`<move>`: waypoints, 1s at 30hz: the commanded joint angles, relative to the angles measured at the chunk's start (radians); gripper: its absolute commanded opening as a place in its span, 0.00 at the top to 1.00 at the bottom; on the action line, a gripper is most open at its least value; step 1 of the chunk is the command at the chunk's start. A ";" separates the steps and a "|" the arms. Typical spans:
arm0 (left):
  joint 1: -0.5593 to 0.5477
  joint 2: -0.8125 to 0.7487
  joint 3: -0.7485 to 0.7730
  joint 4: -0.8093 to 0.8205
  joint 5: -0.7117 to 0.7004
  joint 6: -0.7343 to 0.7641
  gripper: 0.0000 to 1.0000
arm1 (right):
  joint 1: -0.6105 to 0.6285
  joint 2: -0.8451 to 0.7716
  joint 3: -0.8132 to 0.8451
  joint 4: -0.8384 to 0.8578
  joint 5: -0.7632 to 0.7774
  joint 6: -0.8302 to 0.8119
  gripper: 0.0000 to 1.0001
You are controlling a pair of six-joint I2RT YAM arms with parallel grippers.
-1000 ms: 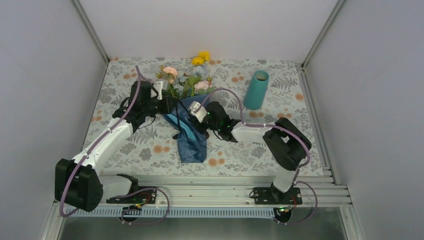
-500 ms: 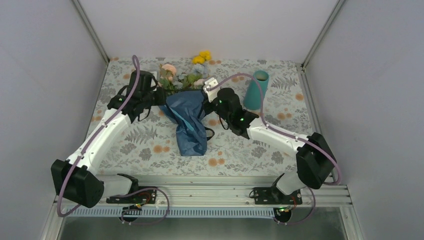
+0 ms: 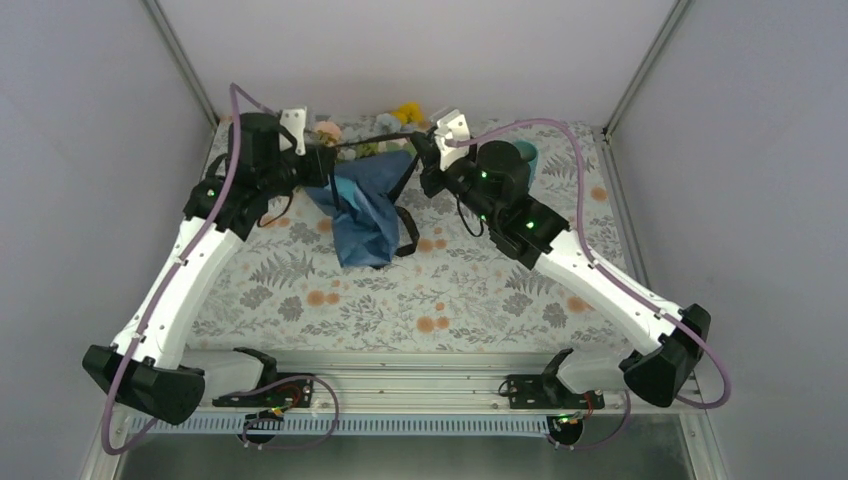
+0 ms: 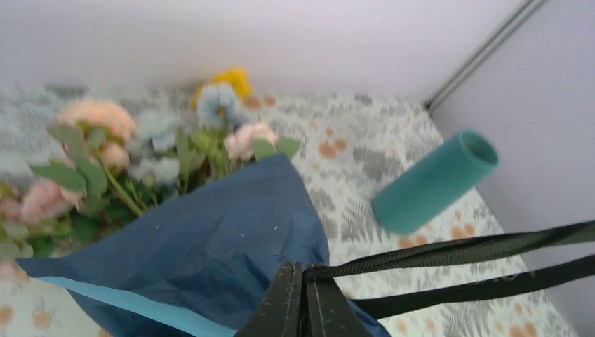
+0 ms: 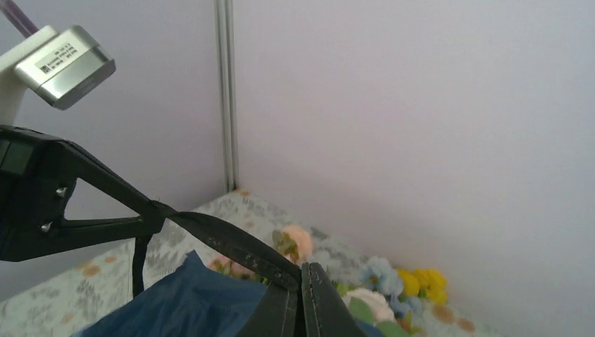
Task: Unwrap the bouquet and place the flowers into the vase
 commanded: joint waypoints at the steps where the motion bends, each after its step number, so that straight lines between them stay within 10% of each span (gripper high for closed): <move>1: 0.037 -0.011 -0.188 -0.050 -0.013 -0.046 0.98 | -0.030 -0.009 -0.022 -0.045 0.033 0.001 0.96; 8: 0.038 0.007 -0.274 0.009 0.094 -0.058 0.97 | -0.029 0.044 0.395 -0.226 -0.088 -0.059 0.96; 17: 0.038 0.012 -0.318 0.014 0.081 -0.084 0.60 | -0.029 -0.054 0.090 -0.057 -0.214 0.050 0.96; 23: 0.042 -0.027 -0.385 0.059 0.080 -0.170 0.37 | -0.029 0.051 0.330 -0.239 -0.250 0.005 0.96; 30: 0.043 0.006 -0.605 0.263 0.215 -0.254 0.34 | -0.029 0.005 0.345 -0.192 -0.330 0.044 0.96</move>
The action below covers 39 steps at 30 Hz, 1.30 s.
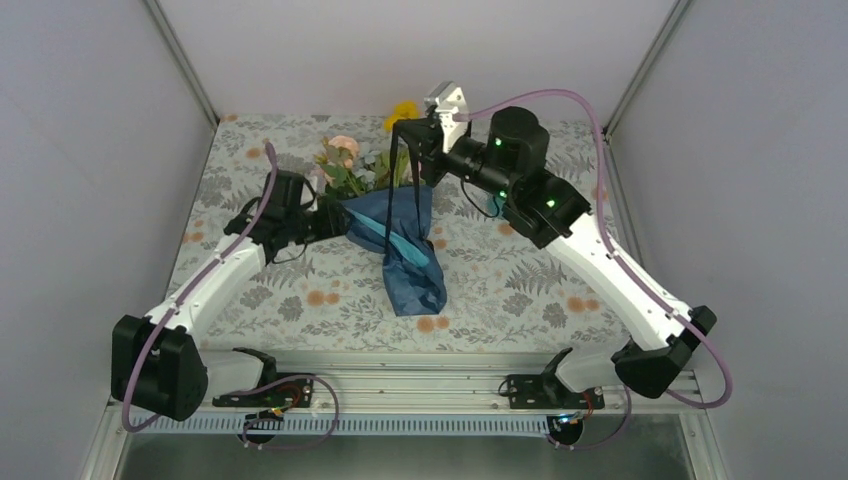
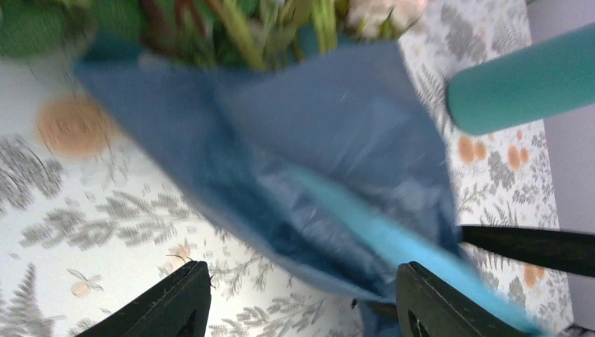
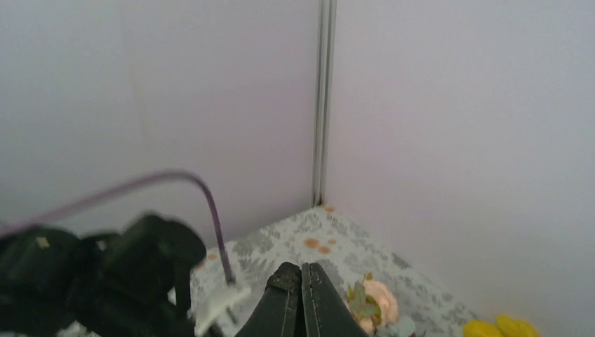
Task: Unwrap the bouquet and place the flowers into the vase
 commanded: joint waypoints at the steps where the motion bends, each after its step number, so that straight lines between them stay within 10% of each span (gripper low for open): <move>1: 0.003 0.037 -0.121 0.153 0.096 -0.072 0.34 | -0.005 -0.049 0.126 0.036 -0.004 0.007 0.96; 10: 0.002 0.147 -0.242 0.509 0.196 -0.152 0.26 | -0.003 -0.144 -0.255 0.195 -0.075 0.156 0.96; 31: -0.013 0.131 -0.376 0.460 0.184 -0.325 0.29 | -0.002 -0.128 -0.301 0.157 0.025 0.159 0.96; 39: -0.036 0.225 -0.415 0.691 0.229 -0.423 0.27 | -0.002 -0.098 -0.281 0.159 0.014 0.158 0.96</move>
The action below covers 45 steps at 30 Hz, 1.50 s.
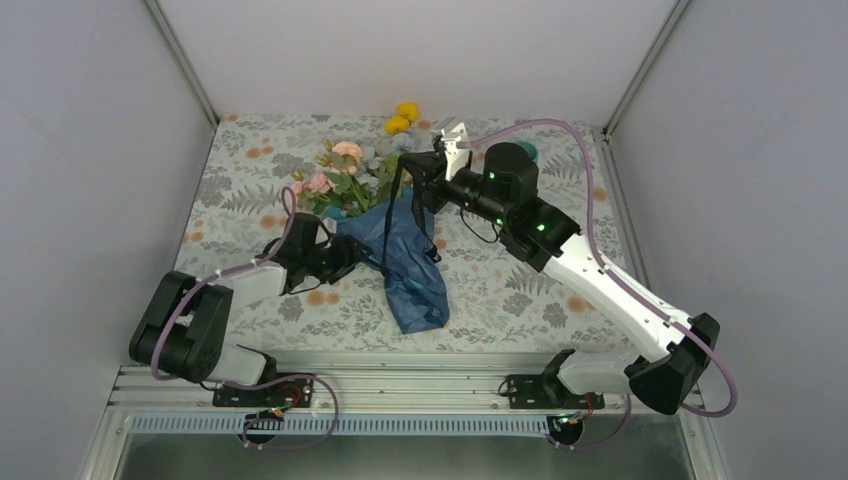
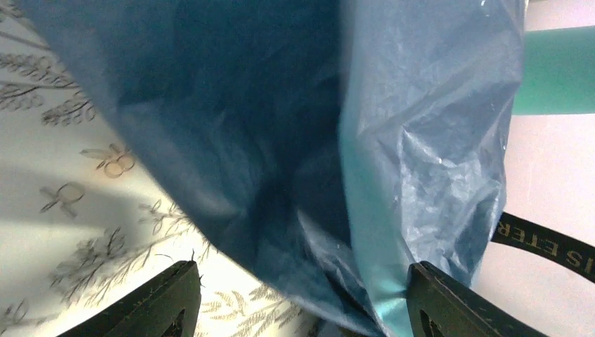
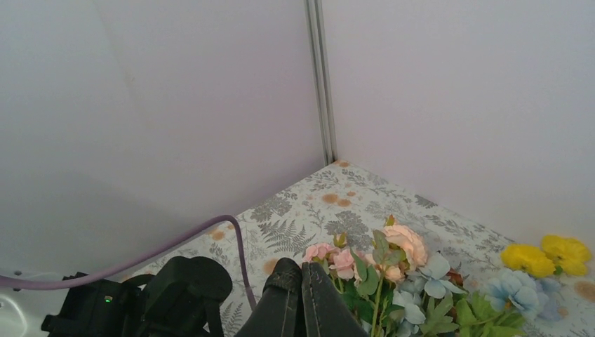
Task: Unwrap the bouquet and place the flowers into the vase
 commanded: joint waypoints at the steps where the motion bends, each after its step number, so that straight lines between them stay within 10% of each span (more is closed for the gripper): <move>1: -0.008 0.099 0.043 0.097 0.015 -0.032 0.32 | -0.001 0.020 0.033 0.009 0.007 -0.007 0.96; 8: -0.004 0.181 0.149 -0.063 -0.139 0.044 0.97 | -0.001 0.003 0.254 -0.165 0.079 -0.064 0.96; 26: 0.070 0.258 0.323 -0.254 -0.378 0.232 0.98 | -0.003 -0.046 0.728 -0.284 0.564 -0.474 0.96; 35: 0.095 0.273 0.382 -0.316 -0.385 0.276 0.98 | -0.022 -0.018 0.790 -0.019 1.011 -0.938 0.96; 45: 0.124 0.262 0.416 -0.374 -0.371 0.316 0.98 | -0.371 0.085 0.832 0.017 0.946 -1.100 0.96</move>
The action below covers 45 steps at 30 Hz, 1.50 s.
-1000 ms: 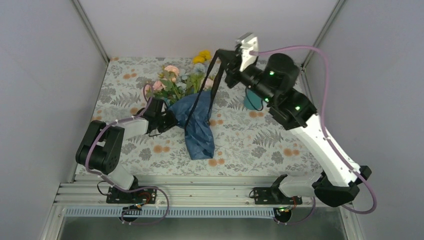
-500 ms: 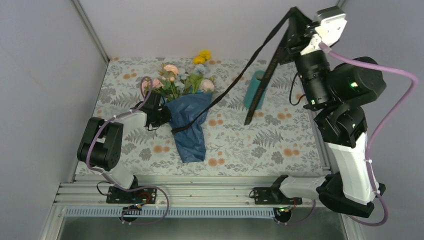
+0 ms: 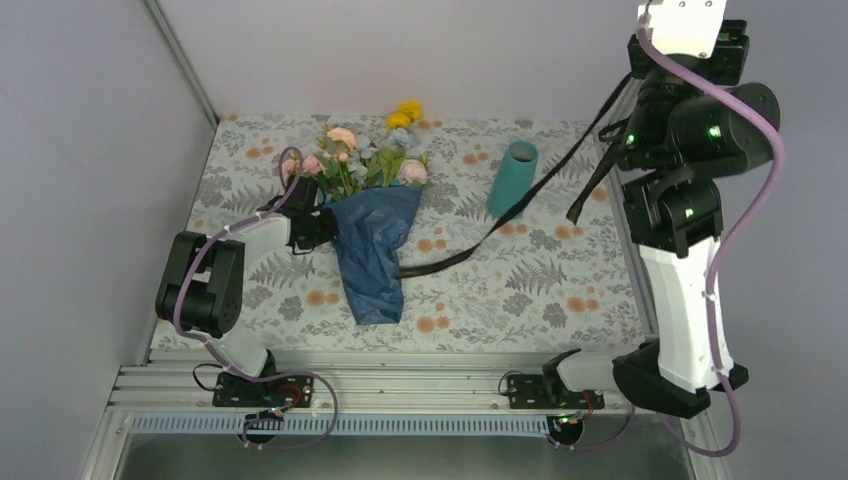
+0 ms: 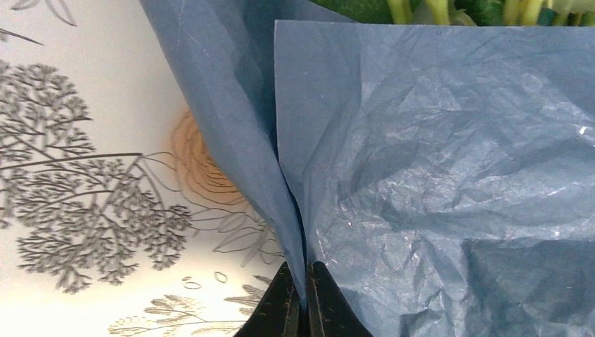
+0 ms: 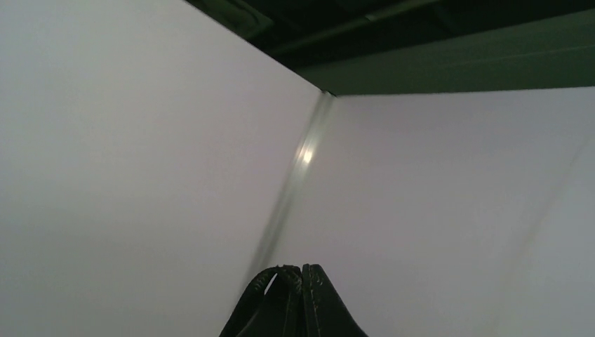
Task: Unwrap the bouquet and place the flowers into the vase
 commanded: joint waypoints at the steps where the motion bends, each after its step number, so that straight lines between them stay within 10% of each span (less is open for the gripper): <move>1: 0.035 -0.011 0.028 -0.036 -0.012 0.029 0.98 | -0.169 0.048 0.010 0.020 -0.025 -0.094 0.96; 12: 0.062 -0.046 0.039 -0.067 -0.002 0.050 0.97 | -0.395 0.176 0.056 -0.120 0.010 0.053 0.97; 22: 0.062 -0.094 -0.036 -0.043 0.075 0.029 0.96 | -0.484 0.104 -0.548 -0.255 -0.123 0.705 0.96; 27: 0.062 -0.146 -0.045 -0.056 0.116 0.014 0.77 | -0.531 0.128 -0.730 -0.262 -0.234 0.875 0.96; 34: 0.062 -0.242 -0.021 -0.106 0.116 0.038 0.36 | -0.561 0.187 -0.715 -0.408 -0.259 0.977 0.66; 45: 0.053 -0.210 -0.017 -0.083 0.246 0.084 0.26 | -0.422 0.064 -0.711 -0.523 -0.625 1.098 0.31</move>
